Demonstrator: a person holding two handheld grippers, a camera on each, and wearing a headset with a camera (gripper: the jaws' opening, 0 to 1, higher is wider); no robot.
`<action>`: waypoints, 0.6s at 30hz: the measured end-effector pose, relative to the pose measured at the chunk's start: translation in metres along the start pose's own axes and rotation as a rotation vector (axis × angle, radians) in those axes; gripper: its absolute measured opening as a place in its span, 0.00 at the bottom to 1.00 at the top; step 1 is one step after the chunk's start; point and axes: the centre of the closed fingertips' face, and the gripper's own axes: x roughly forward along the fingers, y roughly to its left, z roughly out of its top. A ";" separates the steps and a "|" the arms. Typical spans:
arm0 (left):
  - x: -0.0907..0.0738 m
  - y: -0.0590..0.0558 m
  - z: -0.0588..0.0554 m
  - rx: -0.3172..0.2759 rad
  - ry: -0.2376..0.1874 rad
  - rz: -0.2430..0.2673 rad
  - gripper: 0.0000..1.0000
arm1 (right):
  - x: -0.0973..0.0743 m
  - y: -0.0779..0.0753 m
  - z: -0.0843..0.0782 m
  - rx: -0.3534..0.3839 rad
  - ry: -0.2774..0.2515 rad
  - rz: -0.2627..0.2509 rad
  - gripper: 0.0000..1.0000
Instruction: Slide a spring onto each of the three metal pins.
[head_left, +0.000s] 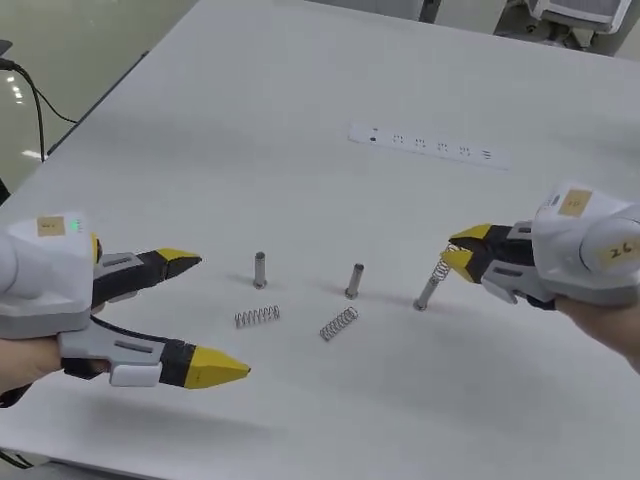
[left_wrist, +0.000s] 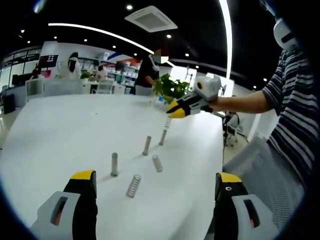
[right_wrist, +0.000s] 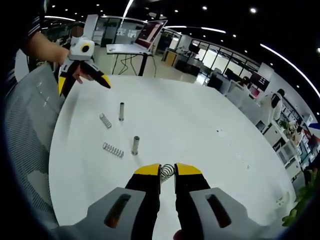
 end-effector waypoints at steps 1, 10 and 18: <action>0.000 0.000 0.000 -0.001 0.000 0.001 0.96 | 0.000 0.000 0.000 -0.001 0.000 0.000 0.08; 0.000 -0.003 0.000 -0.002 0.001 -0.005 0.95 | 0.003 0.001 -0.002 -0.002 0.006 0.004 0.08; -0.001 -0.002 -0.002 -0.008 0.004 -0.002 0.94 | 0.005 0.002 -0.003 -0.006 0.011 0.006 0.08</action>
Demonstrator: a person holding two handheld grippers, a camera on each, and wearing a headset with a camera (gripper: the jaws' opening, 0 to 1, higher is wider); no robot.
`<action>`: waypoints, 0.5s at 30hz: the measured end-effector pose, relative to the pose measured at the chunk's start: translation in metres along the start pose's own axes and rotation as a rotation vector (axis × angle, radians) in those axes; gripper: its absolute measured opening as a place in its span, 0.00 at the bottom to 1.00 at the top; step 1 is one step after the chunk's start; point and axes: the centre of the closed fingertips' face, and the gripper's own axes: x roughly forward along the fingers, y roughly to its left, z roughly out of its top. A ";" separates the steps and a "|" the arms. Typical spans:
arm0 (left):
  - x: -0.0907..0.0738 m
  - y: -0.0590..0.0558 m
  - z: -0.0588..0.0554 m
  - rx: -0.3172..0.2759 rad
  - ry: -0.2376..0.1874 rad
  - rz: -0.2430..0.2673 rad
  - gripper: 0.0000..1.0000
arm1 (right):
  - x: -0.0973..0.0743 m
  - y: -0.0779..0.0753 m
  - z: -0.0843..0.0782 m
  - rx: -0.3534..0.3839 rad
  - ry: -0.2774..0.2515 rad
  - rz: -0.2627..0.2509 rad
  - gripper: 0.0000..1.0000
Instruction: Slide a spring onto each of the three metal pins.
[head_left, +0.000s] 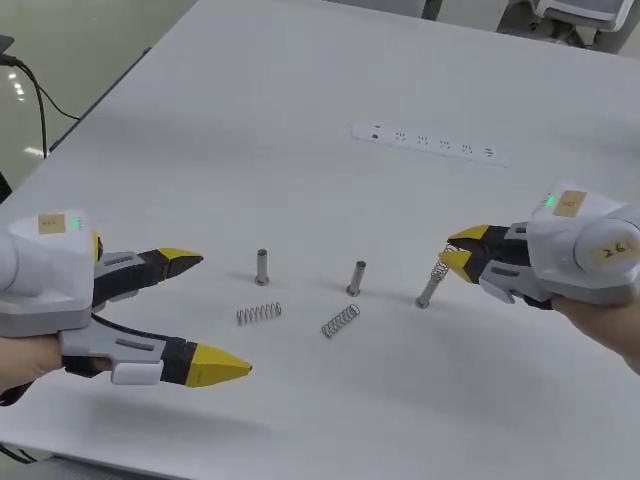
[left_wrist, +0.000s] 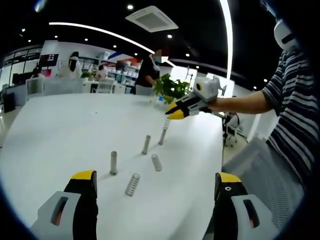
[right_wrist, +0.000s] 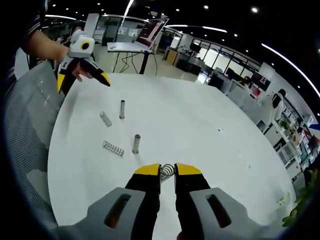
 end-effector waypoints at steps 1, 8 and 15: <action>0.000 0.000 0.000 -0.001 -0.001 0.000 0.94 | 0.000 0.000 0.000 0.002 0.000 0.002 0.08; -0.001 0.000 -0.002 -0.005 -0.001 0.003 0.94 | 0.003 0.002 -0.005 0.005 0.012 0.008 0.08; -0.001 0.000 -0.003 -0.008 0.000 0.001 0.94 | 0.012 0.007 -0.014 0.003 0.035 0.023 0.08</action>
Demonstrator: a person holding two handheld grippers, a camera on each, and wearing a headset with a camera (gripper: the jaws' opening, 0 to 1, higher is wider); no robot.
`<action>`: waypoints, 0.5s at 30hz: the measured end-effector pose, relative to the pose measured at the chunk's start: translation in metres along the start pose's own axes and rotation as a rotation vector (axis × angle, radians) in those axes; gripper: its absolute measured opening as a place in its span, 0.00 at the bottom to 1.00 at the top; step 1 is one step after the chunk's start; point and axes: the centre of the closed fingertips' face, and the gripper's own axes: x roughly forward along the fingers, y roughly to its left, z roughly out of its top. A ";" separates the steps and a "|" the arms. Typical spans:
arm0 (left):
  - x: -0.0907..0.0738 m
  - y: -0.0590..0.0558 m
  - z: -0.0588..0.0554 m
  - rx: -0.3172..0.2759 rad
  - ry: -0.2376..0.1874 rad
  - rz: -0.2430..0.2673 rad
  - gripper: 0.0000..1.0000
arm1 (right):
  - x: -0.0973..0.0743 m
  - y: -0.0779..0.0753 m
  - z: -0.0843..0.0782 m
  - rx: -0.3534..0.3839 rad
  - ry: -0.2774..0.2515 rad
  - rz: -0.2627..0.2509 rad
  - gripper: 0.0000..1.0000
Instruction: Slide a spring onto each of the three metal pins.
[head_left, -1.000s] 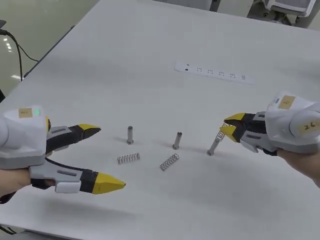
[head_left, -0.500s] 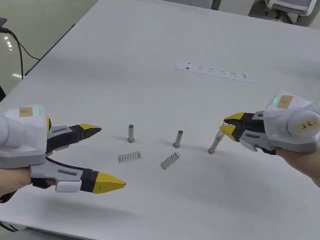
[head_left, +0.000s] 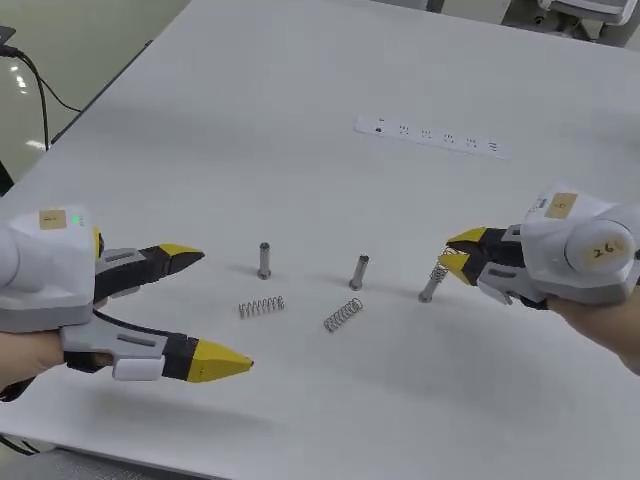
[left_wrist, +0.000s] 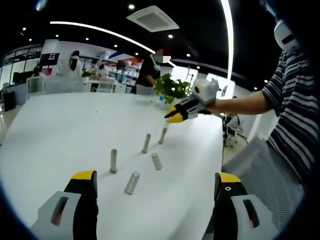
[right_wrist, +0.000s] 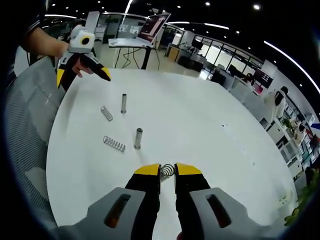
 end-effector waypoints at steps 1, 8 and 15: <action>0.000 0.000 0.000 0.000 -0.001 0.000 0.94 | 0.001 0.001 -0.002 -0.003 0.005 0.002 0.08; 0.001 0.001 -0.001 -0.004 -0.004 0.003 0.94 | 0.013 0.005 -0.016 -0.011 0.043 0.020 0.08; -0.001 0.001 0.003 0.001 -0.006 0.002 0.94 | 0.020 0.010 -0.025 0.007 0.061 0.030 0.08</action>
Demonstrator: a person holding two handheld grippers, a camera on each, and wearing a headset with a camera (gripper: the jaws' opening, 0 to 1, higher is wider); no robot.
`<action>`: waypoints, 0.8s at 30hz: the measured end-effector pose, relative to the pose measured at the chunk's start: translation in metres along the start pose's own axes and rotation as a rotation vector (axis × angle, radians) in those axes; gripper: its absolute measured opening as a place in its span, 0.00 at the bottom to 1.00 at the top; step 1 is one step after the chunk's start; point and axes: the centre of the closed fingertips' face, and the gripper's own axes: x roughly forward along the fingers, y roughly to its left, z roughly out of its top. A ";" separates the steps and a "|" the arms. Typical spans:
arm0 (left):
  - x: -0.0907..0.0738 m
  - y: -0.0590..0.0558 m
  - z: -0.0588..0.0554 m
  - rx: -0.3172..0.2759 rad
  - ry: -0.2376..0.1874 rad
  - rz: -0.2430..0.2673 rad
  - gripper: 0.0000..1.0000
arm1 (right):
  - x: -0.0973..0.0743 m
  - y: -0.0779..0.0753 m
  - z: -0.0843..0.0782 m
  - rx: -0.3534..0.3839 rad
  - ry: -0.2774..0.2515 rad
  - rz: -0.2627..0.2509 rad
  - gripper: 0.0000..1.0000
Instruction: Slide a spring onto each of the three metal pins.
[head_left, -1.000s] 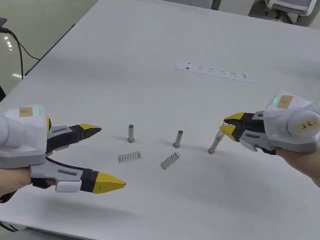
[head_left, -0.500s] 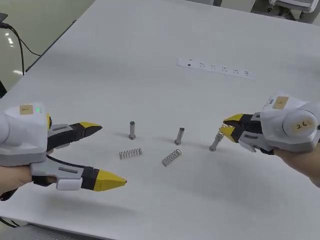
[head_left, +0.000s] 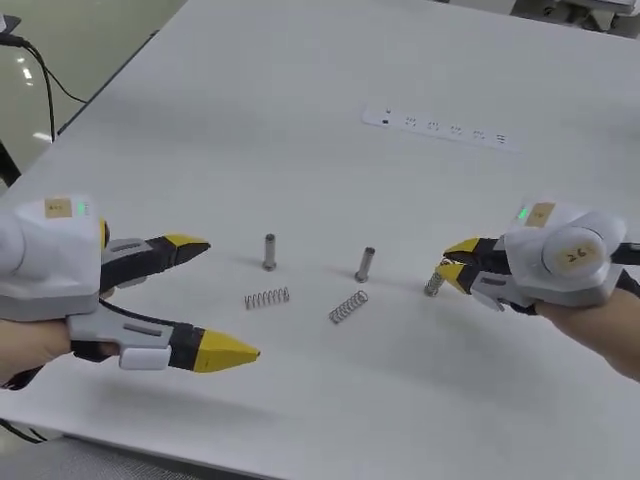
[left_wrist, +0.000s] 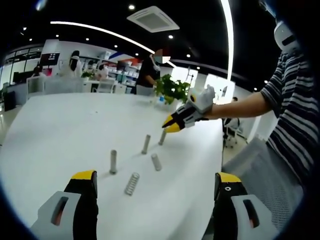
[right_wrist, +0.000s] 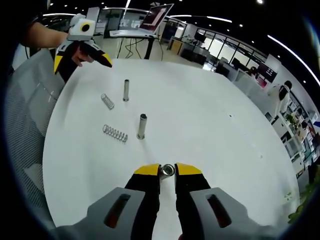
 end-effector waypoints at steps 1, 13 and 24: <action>0.000 0.000 0.001 0.000 -0.001 0.000 0.94 | 0.001 0.001 -0.001 0.001 0.002 0.003 0.08; -0.002 0.004 0.010 0.027 -0.004 0.000 0.94 | 0.003 0.001 -0.003 0.049 -0.003 0.011 0.10; 0.001 0.007 0.016 0.046 -0.002 -0.009 0.94 | -0.016 0.004 0.017 0.069 -0.083 -0.011 0.11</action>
